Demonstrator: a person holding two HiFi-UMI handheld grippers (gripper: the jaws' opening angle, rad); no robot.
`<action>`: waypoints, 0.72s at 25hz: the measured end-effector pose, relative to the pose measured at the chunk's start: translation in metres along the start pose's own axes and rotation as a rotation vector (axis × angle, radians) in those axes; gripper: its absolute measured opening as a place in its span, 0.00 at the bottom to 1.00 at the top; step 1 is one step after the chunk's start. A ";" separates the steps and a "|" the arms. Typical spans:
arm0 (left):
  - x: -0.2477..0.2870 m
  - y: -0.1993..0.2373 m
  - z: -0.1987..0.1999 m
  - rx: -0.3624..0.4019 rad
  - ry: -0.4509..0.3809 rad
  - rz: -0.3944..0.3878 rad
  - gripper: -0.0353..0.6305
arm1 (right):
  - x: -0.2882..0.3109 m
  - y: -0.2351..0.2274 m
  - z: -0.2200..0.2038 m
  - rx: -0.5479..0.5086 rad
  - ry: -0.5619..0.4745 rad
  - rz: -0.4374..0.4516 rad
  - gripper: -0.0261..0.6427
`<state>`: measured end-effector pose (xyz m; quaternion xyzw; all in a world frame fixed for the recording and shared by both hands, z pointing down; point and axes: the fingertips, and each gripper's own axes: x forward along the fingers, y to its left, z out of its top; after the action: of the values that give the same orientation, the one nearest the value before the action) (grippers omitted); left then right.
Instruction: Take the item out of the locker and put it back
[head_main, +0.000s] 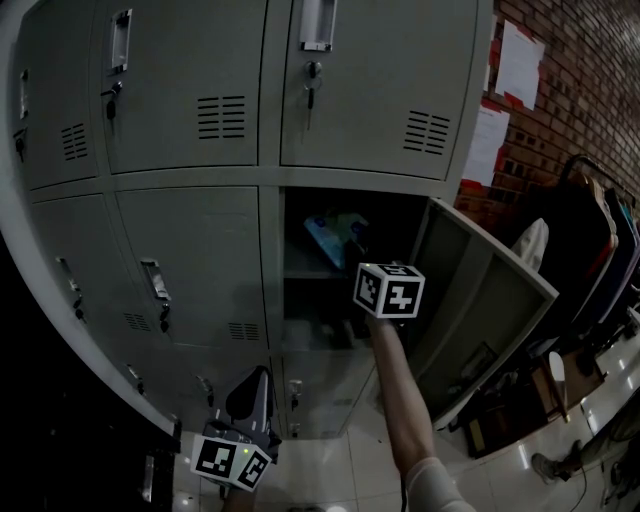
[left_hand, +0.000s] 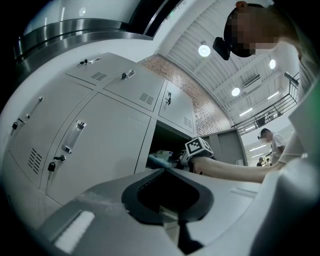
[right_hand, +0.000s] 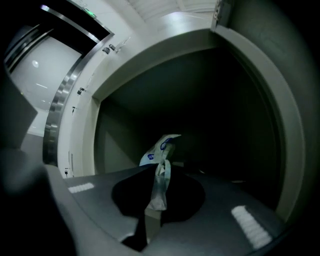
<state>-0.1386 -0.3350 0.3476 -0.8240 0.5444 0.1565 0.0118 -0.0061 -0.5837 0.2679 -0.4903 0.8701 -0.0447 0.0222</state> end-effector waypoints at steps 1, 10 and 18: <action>0.001 -0.001 0.000 0.001 0.000 -0.002 0.06 | -0.005 0.001 0.005 -0.002 -0.016 0.002 0.06; 0.006 -0.022 0.012 0.058 -0.016 -0.052 0.06 | -0.094 0.041 0.026 -0.073 -0.175 0.047 0.06; -0.006 -0.027 0.011 0.099 0.007 -0.042 0.06 | -0.201 0.081 0.004 -0.012 -0.263 0.102 0.06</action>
<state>-0.1189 -0.3163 0.3343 -0.8343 0.5340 0.1261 0.0539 0.0297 -0.3701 0.2549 -0.4472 0.8838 0.0261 0.1353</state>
